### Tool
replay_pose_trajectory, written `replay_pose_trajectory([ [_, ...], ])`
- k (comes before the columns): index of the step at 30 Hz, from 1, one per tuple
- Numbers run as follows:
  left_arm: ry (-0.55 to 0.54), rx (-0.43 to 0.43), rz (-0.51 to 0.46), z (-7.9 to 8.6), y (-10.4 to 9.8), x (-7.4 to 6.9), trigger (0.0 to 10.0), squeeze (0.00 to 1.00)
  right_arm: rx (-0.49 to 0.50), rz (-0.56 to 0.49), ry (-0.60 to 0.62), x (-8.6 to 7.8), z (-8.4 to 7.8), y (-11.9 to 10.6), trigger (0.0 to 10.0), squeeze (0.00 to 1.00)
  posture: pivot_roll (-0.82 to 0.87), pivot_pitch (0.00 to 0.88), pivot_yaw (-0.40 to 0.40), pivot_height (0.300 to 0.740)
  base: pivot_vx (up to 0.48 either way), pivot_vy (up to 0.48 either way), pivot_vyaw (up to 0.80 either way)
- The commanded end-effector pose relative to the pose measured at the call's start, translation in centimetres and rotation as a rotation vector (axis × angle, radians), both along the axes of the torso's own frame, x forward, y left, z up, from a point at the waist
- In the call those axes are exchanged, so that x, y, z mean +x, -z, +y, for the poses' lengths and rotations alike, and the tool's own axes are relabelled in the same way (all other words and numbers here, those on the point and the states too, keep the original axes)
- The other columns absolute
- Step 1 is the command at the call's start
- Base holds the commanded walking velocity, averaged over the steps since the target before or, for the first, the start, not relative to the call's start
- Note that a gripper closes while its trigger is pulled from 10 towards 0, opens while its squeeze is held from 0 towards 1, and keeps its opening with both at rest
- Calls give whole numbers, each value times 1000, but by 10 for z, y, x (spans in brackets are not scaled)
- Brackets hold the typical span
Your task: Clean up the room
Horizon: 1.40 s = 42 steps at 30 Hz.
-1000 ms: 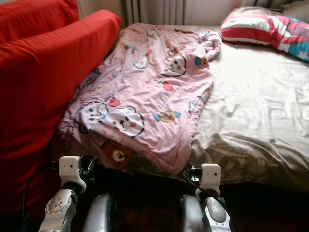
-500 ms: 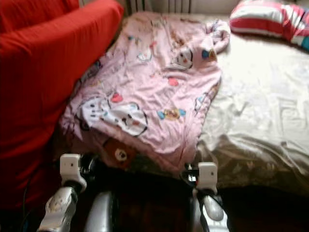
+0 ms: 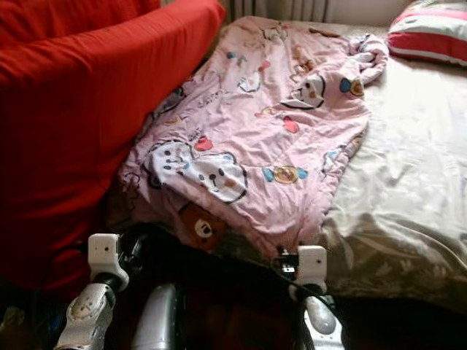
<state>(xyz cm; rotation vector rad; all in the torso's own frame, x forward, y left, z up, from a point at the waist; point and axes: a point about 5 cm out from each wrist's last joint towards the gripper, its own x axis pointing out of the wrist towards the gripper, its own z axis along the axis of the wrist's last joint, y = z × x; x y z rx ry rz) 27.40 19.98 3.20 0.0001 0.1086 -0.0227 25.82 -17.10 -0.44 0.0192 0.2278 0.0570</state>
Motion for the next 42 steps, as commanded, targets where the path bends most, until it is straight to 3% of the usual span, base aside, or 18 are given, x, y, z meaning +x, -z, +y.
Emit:
replay_pose_trajectory([
  [1, 2, -2, -1, 1, -2, 1, 10000, 0, -5, 15, 18, -4, -5, 3, 10000, 0, -18, 92, 60, 547, 244, 0, 0],
  [14, 5, 2, 3, 1, -1, 0, 10000, 0, -16, 42, 35, -6, -7, 7, 10000, 0, -20, 101, 61, 547, 249, 0, 0],
  [23, 2, 4, 11, 0, 0, -2, 10000, 0, -7, 104, 41, -15, -8, 18, 10000, 0, -22, 117, 59, 547, 0, 0, 0],
  [29, 1, 11, 13, 2, 0, -4, 10000, 0, 32, 129, 104, -18, -17, 21, 10000, 0, -24, 144, 67, 547, 0, 0, 0],
  [31, 2, 14, 11, 3, 0, -4, 10000, 0, 32, 131, 106, -17, -18, 21, 10000, 35, -25, 149, 72, 547, 0, 0, 0],
  [32, 4, 17, 11, 3, -1, -5, 10000, 0, 48, 128, 116, -16, -19, 20, 10000, 988, -23, 157, 75, 547, 0, 0, 0],
  [35, 19, 31, -1, 5, -6, -3, 10000, 0, 113, 129, 160, -7, -20, 16, 10000, 1000, -9, 184, 81, 547, 0, 0, 0],
  [42, 39, 41, -54, 3, -23, 6, 10000, 0, 130, 117, 133, 9, -14, 7, 10000, 1000, 21, 222, 98, 547, 0, 0, 0],
])
